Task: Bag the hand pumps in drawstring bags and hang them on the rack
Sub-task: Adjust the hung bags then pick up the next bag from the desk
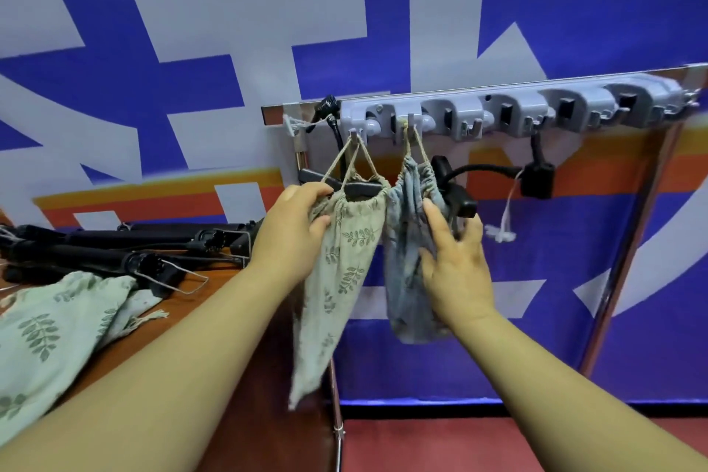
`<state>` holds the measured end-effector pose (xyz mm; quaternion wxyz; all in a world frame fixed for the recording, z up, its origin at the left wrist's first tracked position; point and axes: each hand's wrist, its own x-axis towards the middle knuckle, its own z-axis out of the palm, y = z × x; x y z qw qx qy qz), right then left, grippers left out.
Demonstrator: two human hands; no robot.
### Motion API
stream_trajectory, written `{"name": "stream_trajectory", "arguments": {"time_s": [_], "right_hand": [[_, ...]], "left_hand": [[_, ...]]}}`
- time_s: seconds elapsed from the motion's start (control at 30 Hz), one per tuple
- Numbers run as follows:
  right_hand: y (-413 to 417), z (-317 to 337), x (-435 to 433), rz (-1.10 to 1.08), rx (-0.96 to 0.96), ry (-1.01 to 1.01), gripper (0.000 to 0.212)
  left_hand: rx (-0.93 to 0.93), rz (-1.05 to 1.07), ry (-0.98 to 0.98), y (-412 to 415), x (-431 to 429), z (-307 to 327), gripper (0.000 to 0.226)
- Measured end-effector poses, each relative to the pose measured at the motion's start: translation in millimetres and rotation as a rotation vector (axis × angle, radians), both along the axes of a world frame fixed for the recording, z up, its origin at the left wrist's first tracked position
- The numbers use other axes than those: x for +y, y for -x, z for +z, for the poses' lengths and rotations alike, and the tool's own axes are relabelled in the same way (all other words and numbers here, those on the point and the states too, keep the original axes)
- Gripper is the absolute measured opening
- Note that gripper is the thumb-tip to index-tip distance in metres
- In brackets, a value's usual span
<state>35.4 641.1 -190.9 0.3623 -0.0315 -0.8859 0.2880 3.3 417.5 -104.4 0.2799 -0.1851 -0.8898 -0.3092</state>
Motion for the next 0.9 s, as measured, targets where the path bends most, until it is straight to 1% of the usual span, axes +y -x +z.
{"name": "stream_trajectory", "arguments": {"time_s": [0.23, 0.3, 0.4, 0.5, 0.67, 0.8, 0.9], "right_hand": [[-34, 4, -34, 0.216, -0.178, 0.042, 0.080], [-44, 10, -40, 0.237, -0.219, 0.053, 0.079], [-57, 23, -42, 0.252, -0.226, 0.047, 0.076], [-69, 36, -45, 0.273, -0.249, 0.008, 0.074], [-88, 61, -76, 0.351, -0.254, -0.075, 0.075], [-100, 80, -127, 0.458, -0.206, -0.111, 0.071], [-105, 90, -170, 0.518, -0.222, -0.144, 0.067]], "left_hand": [[-0.062, -0.022, 0.016, -3, 11, -10, 0.044], [-0.092, -0.018, 0.032, -5, 10, -12, 0.050], [-0.137, -0.019, 0.078, -14, 4, -10, 0.060], [-0.151, 0.019, 0.134, -34, -11, -1, 0.058], [-0.161, 0.106, 0.215, -80, -58, 20, 0.055], [-0.226, 0.173, 0.252, -124, -117, 35, 0.057], [-0.273, 0.225, 0.266, -151, -169, 40, 0.058]]}}
